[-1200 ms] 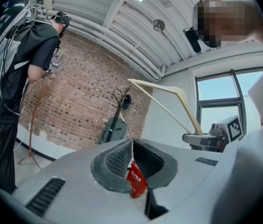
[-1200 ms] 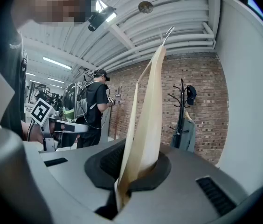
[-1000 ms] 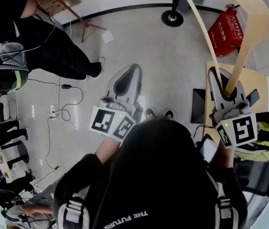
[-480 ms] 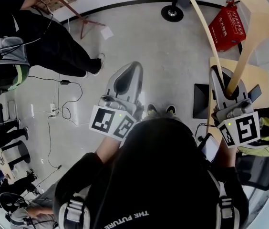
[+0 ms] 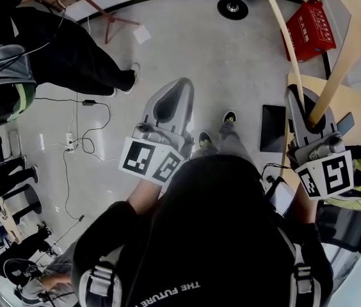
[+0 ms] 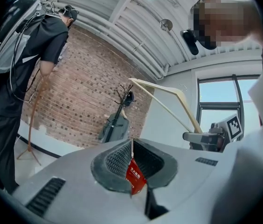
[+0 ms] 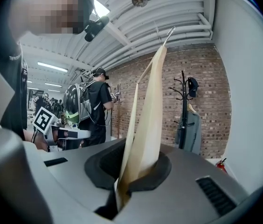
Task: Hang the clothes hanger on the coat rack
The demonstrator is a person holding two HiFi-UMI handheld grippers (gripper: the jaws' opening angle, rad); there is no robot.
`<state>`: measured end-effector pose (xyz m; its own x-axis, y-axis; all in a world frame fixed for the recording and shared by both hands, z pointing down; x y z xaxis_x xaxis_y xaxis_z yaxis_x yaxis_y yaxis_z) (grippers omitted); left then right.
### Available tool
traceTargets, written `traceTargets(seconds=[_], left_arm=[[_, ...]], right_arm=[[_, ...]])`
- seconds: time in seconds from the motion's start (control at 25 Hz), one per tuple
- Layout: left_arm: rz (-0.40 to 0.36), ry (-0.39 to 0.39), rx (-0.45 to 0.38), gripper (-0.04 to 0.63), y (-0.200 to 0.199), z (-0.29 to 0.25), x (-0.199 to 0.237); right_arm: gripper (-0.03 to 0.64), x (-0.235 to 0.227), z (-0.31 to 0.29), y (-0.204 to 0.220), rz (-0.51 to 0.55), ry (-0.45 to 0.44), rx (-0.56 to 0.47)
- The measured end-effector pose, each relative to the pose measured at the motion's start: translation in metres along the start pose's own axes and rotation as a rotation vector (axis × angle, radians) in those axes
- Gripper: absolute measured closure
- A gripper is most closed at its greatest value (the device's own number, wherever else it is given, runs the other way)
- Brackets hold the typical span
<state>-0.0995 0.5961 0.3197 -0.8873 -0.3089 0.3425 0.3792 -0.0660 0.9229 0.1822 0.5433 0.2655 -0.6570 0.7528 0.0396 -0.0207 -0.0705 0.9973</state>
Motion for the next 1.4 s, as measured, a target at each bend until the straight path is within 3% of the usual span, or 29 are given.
traceTargets(seconds=[0.24,0.72,1.08,1.4], left_arm=[[0.0,-0.007,0.009,0.565,0.011,-0.047,0.009],[-0.042,-0.011,0.016,0.565,0.028,-0.187,-0.005],[-0.083,-0.013,0.038,0.565,0.029,-0.233,-0.002],[-0.05,0.031,0.047,0.565,0.035,-0.28,0.037]], right_arm=[[0.598,-0.039,-0.023,0.012,0.005,-0.012,0.015],[0.598,-0.172,-0.075,0.026,-0.061,-0.05,-0.007],[0.598,-0.213,-0.096,0.034,-0.109,-0.046,-0.025],[0.598,-0.232,-0.144,0.038,-0.102,-0.008,-0.005]])
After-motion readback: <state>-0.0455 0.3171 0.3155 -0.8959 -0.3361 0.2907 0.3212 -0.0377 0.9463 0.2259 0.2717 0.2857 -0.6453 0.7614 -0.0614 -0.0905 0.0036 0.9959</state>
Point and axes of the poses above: the fingertips, and each gripper's own axes: z backward along the fingers, x to its left, y out of its underside, the point moved 9 cm from there along z, backward along the fingers, and after that the axes turned 13 degrees about -x, right-handed, at the moved point
